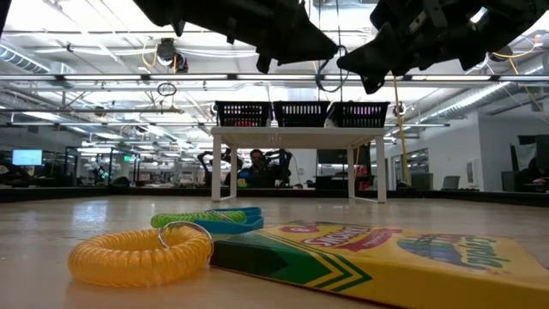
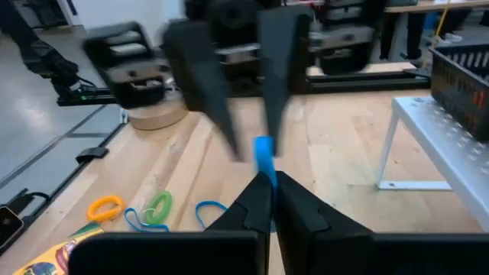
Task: Pick & Place Office Desk Supplies
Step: Put the blue rubber band into the right black bin on the shelf
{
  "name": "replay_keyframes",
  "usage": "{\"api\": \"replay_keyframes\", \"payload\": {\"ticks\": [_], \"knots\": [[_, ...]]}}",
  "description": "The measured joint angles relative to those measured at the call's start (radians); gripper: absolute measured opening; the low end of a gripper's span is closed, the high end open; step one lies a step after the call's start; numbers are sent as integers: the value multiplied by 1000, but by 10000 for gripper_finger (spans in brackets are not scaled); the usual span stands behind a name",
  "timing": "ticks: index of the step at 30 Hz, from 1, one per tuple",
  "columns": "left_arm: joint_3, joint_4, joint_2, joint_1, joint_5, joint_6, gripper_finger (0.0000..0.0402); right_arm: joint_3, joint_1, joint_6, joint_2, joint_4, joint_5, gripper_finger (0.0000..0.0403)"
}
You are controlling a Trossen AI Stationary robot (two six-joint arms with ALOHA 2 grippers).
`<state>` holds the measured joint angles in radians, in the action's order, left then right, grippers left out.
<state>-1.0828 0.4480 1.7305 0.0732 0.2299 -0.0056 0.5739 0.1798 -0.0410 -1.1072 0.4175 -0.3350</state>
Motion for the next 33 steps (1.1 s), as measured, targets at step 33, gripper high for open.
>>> {"api": "replay_keyframes", "payload": {"ticks": [33], "knots": [[169,-513,-539,-67,82,-70,246,172,322,-114,193,-262,26,0]]}}
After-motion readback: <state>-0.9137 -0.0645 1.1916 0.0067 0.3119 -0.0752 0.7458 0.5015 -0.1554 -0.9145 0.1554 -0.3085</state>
